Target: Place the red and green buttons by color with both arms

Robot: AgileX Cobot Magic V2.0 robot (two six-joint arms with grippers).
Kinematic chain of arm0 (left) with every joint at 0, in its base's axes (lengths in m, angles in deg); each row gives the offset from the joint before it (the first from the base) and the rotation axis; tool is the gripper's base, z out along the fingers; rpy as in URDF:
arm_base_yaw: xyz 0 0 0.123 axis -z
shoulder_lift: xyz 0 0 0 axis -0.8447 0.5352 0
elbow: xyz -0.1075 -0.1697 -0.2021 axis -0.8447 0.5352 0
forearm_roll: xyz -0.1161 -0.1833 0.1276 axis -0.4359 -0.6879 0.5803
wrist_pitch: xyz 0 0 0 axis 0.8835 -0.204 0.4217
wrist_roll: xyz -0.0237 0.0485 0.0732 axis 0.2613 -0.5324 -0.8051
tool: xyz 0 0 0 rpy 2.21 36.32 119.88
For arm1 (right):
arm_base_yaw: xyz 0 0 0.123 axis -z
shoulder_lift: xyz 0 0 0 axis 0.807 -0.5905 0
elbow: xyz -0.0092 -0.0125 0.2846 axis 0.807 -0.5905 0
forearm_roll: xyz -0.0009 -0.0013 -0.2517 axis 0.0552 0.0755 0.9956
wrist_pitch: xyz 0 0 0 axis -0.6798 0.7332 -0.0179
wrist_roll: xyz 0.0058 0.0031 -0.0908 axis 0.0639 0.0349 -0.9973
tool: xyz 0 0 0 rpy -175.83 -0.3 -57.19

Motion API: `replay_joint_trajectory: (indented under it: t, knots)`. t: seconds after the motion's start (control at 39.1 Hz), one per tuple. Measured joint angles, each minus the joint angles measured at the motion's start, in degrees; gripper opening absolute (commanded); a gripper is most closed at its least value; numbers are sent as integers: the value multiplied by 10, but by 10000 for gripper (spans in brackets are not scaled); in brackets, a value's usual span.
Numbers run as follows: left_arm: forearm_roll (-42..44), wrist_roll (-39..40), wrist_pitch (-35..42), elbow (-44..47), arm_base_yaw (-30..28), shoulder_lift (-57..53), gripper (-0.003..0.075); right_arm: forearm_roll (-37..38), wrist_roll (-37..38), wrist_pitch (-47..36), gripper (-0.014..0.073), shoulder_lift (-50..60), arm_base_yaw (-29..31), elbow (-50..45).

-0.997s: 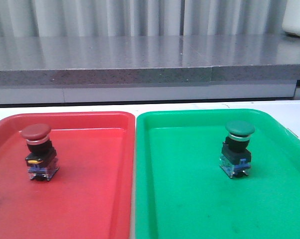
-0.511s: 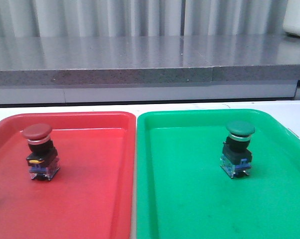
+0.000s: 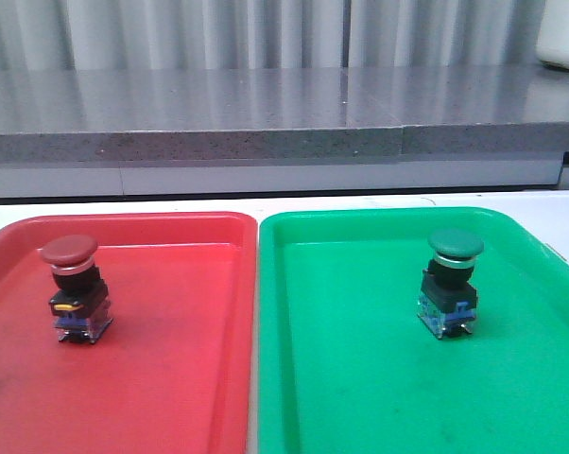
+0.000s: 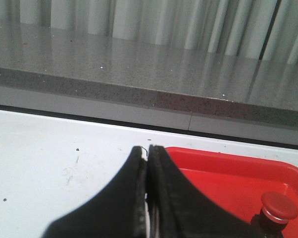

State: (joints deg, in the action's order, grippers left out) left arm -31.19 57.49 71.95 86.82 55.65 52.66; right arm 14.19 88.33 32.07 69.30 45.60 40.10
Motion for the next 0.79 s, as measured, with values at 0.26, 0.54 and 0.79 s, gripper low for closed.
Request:
replay_joint_trajectory:
  t: [0.26,0.54,0.79]
  knots:
    - [0,-1,1,0,0,0,-20,0,0,0,-109,0,0,0]
    - [0,-1,1,0,0,0,-20,0,0,0,-109,0,0,0]
    - [0,-1,1,0,0,0,-20,5,-1,0,-109,0,0,-2]
